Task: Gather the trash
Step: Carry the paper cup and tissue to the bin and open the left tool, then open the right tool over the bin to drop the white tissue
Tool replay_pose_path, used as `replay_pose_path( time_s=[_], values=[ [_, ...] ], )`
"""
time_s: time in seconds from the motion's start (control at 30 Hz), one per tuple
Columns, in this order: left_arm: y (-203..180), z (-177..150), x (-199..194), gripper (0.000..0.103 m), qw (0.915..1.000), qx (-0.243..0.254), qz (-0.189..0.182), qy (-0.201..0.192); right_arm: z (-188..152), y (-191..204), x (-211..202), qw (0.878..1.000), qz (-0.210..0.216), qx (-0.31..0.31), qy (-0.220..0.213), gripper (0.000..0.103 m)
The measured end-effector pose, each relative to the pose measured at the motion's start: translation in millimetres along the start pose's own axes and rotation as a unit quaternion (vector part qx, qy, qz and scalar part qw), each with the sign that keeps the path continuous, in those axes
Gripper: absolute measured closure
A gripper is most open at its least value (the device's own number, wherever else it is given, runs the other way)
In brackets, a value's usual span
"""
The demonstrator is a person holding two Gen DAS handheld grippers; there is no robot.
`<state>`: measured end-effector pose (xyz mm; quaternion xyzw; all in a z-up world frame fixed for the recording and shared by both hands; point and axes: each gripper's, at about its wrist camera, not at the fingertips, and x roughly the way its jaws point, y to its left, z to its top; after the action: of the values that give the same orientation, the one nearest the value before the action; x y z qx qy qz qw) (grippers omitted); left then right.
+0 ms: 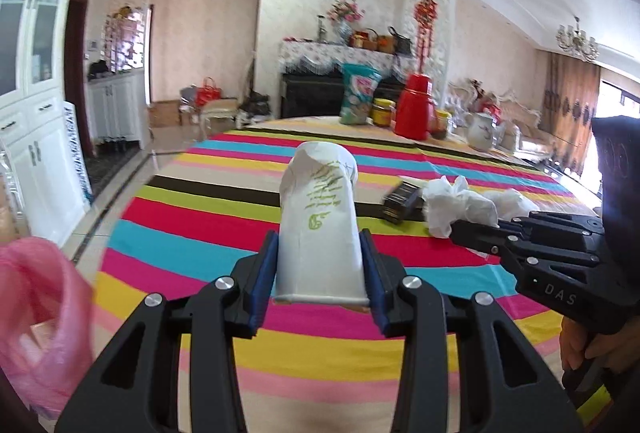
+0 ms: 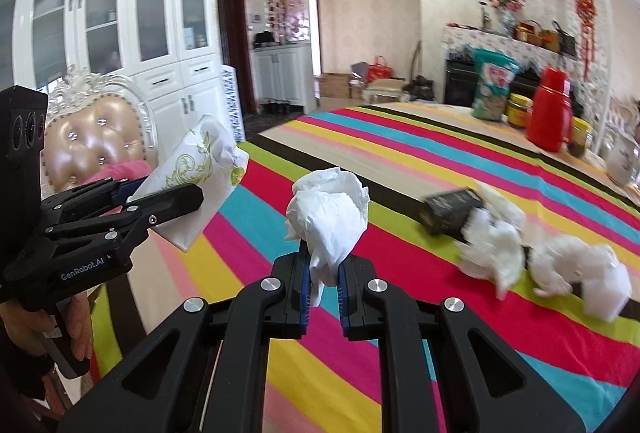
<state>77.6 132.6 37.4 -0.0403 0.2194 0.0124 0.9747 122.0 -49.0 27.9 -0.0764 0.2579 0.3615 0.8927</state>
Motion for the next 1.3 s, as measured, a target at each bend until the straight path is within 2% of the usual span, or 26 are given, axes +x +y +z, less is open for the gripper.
replay_pose_path(
  time_s=[0.37,0.6,0.7,0.8,0.83,0.93,1.03,1.1,1.2,1.3],
  values=[
    [91.0,-17.0,-49.0,0.063,0.9970,-0.026,0.071,-0.017,32.7,90.4,42.2,0.995,0.086,-0.051,-0.013,0.091],
    [147.7,-22.3,-77.8,0.064,0.9909,-0.049,0.123,-0.025,55.0,152.4,69.7,0.986,0.143,-0.081,-0.016,0.091],
    [177.3,-26.2,-85.0,0.078,0.9882,-0.061,0.139,-0.017,60.9,177.8,84.8,0.982,0.166,-0.093,-0.013,0.091],
    [214.2,-37.2,-84.8,0.087,0.9827,-0.077,0.169,0.002,64.7,199.7,104.2,0.979,0.183,-0.092,-0.002,0.091],
    [226.4,-41.6,-83.9,0.088,0.9817,-0.092,0.167,0.010,64.5,203.9,108.8,0.978,0.188,-0.090,0.002,0.091],
    [251.2,-52.8,-87.2,0.088,0.9764,-0.123,0.177,0.013,59.4,214.2,115.0,0.976,0.194,-0.104,0.009,0.091],
    [267.2,-58.1,-104.1,0.087,0.9719,-0.142,0.187,-0.001,54.4,214.5,120.1,0.975,0.194,-0.111,0.022,0.091],
    [273.4,-59.1,-116.4,0.080,0.9679,-0.140,0.208,-0.012,53.3,214.0,122.8,0.975,0.194,-0.109,0.025,0.091],
    [278.6,-58.7,-121.3,0.071,0.9652,-0.141,0.220,-0.014,53.0,216.3,127.5,0.975,0.193,-0.107,0.029,0.091],
    [282.3,-59.2,-124.9,0.071,0.9629,-0.142,0.229,-0.015,52.6,220.1,127.7,0.974,0.198,-0.108,0.029,0.090]
  ],
)
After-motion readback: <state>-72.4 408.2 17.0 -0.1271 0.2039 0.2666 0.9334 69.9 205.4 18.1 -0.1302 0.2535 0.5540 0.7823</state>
